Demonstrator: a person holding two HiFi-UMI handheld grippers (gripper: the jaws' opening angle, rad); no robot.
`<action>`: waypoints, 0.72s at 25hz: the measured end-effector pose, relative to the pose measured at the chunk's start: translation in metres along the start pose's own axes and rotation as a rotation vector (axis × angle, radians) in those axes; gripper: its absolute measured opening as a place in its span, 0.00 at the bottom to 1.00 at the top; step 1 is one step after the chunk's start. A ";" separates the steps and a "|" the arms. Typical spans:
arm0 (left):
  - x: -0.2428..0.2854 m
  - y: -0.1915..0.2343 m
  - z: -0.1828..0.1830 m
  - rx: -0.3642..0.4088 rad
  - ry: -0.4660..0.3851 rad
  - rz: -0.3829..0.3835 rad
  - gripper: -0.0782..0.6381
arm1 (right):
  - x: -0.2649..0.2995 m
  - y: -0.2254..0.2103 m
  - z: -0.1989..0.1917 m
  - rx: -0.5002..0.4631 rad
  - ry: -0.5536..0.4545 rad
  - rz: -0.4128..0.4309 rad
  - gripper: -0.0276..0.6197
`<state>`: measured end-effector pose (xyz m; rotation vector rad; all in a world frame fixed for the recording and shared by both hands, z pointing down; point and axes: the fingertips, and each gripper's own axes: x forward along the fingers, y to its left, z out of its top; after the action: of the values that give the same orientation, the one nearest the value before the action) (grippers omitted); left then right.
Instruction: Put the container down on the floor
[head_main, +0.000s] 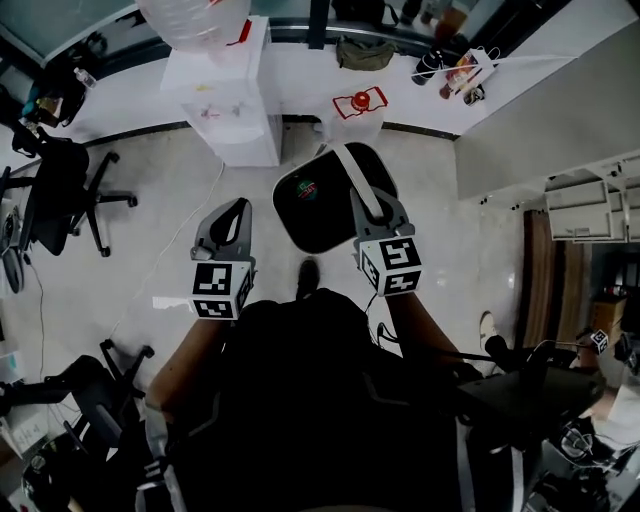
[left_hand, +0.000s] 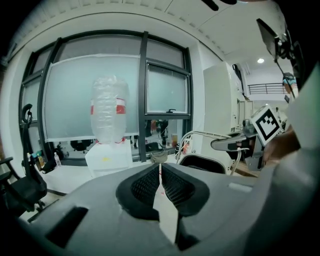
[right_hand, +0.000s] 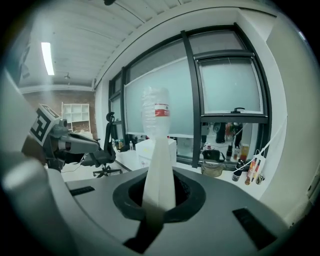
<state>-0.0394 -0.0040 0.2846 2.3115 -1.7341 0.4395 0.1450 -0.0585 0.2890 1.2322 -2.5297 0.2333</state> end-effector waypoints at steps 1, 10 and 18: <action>0.003 0.000 0.001 -0.001 0.002 0.000 0.14 | 0.004 -0.003 -0.001 -0.002 0.007 -0.001 0.06; 0.041 0.016 0.008 -0.019 -0.024 -0.051 0.14 | 0.048 -0.018 -0.003 -0.009 0.041 -0.018 0.06; 0.083 0.051 -0.005 0.009 0.000 -0.101 0.14 | 0.097 -0.021 -0.009 -0.024 0.061 -0.075 0.06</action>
<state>-0.0677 -0.0911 0.3189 2.3920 -1.6096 0.4297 0.1078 -0.1405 0.3320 1.2882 -2.4218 0.2186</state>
